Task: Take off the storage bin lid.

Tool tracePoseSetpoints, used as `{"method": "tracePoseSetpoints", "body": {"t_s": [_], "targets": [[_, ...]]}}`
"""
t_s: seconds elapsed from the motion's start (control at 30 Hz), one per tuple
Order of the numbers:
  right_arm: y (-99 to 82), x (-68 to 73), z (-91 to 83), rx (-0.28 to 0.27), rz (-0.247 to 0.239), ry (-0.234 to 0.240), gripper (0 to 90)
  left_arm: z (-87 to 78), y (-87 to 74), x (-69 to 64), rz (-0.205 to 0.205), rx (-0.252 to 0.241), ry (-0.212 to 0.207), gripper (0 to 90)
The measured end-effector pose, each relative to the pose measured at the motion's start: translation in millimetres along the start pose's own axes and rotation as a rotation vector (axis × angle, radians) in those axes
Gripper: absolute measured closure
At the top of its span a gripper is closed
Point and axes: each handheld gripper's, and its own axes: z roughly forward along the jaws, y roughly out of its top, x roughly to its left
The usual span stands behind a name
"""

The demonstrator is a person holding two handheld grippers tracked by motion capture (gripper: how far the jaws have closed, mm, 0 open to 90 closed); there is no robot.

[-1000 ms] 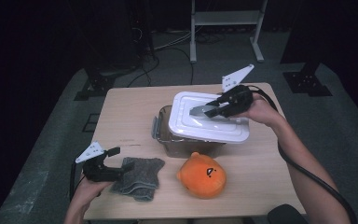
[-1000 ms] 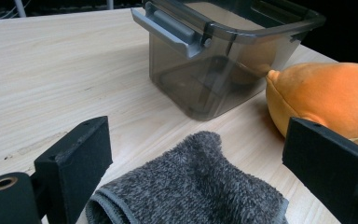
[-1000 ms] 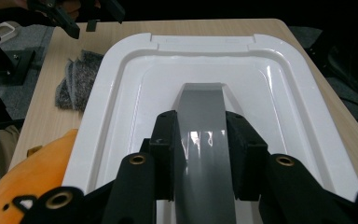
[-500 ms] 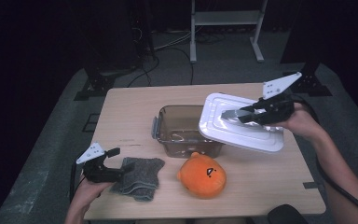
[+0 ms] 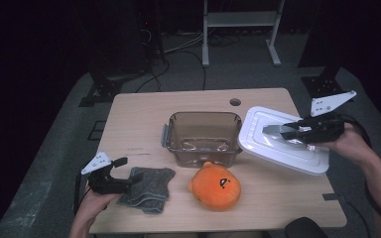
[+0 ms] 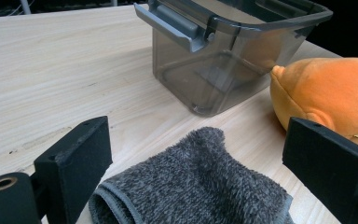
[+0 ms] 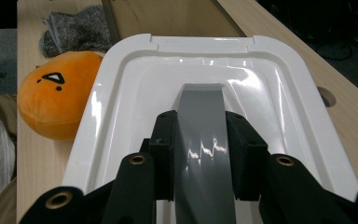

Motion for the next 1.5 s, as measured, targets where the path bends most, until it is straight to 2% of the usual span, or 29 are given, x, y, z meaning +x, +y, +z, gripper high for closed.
{"method": "tracePoseSetpoints", "body": {"t_s": [0.33, 0.63, 1.1, 1.5], "targets": [[-33.3, -1.4, -12.7, 0.002, 0.052, -0.020, 65.4, 0.1, -0.1, -0.2, 0.002, 0.002, -0.001, 7.2], [-59.8, -1.8, -9.0, 0.017, 0.092, -0.021, 65.4, 0.0, -0.2, -0.5, 0.004, 0.000, 0.000, 7.2], [-97.8, 0.0, 14.5, 0.027, 0.155, 0.003, 65.4, 1.4, -0.6, -1.0, 0.006, 0.008, -0.003, 7.2], [-122.9, 3.9, 40.5, 0.008, 0.195, 0.028, 65.3, -0.5, -0.1, -0.5, 0.011, 0.000, 0.001, 7.2]]}}
